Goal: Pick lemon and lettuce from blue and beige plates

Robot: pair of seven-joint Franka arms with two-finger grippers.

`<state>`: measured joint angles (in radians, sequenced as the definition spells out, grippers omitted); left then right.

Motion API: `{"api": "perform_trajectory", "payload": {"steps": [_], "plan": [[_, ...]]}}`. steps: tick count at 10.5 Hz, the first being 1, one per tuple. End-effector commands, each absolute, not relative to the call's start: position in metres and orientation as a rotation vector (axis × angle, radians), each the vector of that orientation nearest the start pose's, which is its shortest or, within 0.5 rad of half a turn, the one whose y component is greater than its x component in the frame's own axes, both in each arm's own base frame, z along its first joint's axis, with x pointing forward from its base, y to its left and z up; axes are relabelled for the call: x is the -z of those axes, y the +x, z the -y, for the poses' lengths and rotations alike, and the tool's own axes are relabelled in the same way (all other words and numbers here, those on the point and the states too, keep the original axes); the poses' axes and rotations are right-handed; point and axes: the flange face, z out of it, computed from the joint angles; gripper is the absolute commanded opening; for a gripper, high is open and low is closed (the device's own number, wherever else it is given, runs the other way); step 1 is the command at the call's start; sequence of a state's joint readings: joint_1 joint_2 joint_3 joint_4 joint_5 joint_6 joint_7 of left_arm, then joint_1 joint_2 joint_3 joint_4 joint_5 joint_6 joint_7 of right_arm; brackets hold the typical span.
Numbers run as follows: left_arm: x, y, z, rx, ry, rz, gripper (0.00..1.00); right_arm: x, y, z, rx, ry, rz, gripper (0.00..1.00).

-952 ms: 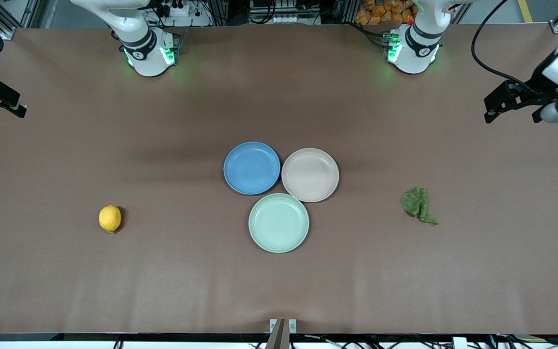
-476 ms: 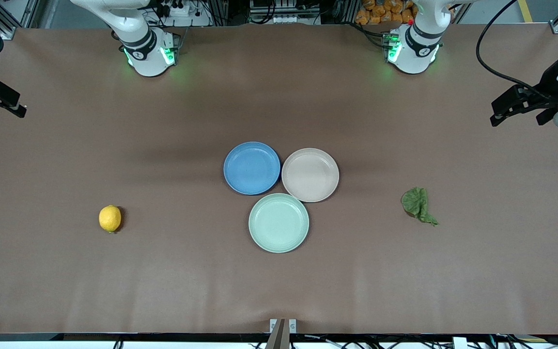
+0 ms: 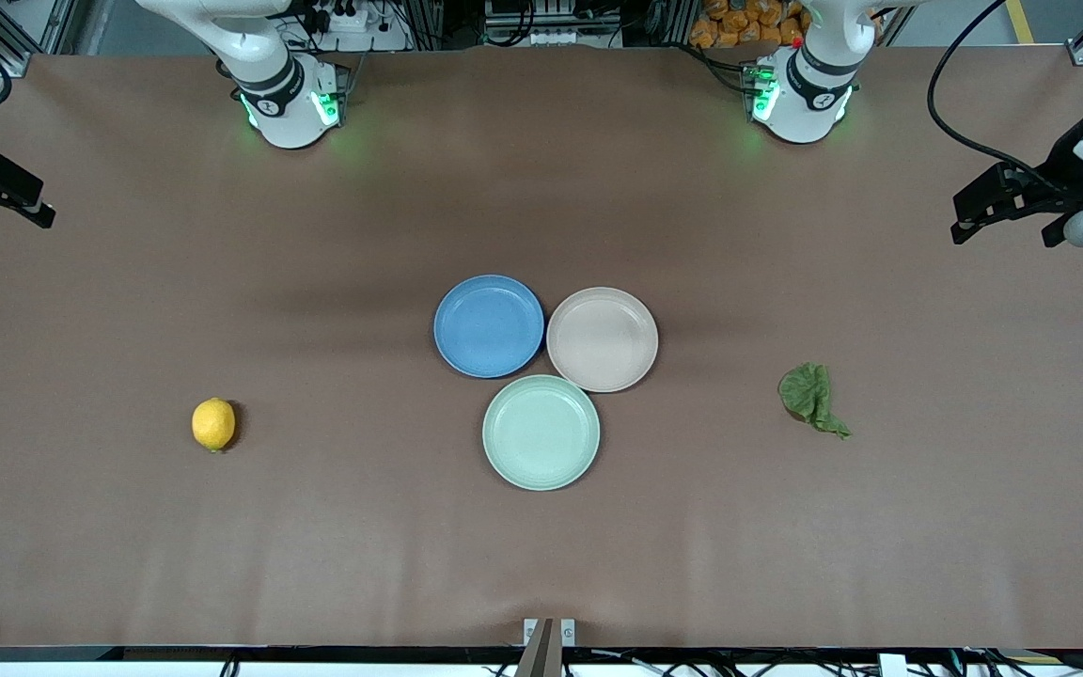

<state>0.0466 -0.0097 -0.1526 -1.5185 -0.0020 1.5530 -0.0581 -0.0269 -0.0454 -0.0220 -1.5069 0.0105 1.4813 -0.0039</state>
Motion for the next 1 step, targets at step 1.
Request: {"api": "perform_trajectory", "payload": {"steps": [1], "plan": [[-0.6576, 0.5466, 0.0548, 0.09, -3.128, -0.1, 1.0, -0.6775, 0.5293, 0.0231, 0.046, -3.118, -0.092, 1.0]]}}
